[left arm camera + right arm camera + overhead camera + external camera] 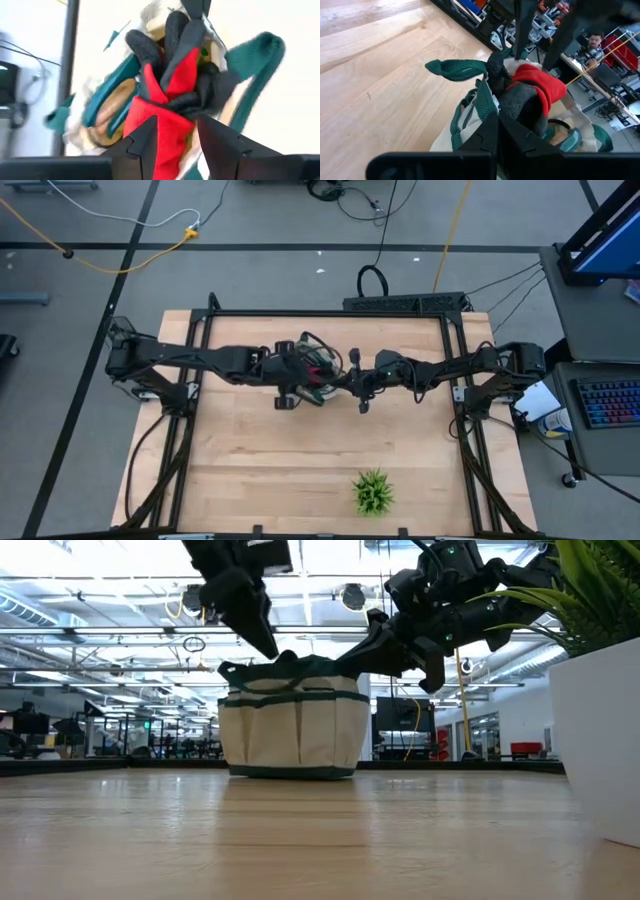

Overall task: Pick & Place Garden tools in Gardening bag
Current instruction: Put the red gloves into the gardening bag

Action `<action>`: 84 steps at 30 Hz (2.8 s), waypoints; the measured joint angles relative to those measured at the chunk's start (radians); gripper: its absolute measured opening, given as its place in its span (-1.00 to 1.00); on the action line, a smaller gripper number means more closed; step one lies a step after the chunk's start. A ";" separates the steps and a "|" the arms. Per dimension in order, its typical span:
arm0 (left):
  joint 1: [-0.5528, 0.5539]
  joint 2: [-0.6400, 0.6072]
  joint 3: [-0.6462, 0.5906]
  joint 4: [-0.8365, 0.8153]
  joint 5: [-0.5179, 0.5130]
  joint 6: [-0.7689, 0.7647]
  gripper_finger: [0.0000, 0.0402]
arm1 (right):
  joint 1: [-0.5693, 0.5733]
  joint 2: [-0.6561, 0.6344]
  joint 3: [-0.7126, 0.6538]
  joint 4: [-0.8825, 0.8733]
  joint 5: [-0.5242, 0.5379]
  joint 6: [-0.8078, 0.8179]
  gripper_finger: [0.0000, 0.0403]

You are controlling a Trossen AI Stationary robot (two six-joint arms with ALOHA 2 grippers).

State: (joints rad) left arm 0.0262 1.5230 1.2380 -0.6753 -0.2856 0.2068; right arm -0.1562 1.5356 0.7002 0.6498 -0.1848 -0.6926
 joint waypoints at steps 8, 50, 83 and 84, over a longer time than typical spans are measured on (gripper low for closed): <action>-0.010 0.017 0.011 0.156 -0.016 0.107 -0.27 | 0.000 0.000 0.000 0.005 0.000 0.000 -1.00; 0.074 0.007 0.008 0.141 0.056 0.086 -0.78 | 0.001 0.000 -0.002 -0.008 -0.001 0.053 -1.00; 0.133 0.213 -0.046 0.197 0.192 0.123 -0.98 | 0.040 0.002 -0.051 0.104 0.003 0.079 -1.00; 0.135 0.215 -0.046 0.199 0.191 0.124 -0.98 | 0.043 0.002 -0.051 0.103 0.005 0.079 -1.00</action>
State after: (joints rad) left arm 0.1615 1.7376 1.1924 -0.4764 -0.0946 0.3304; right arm -0.1132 1.5372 0.6487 0.7530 -0.1797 -0.6132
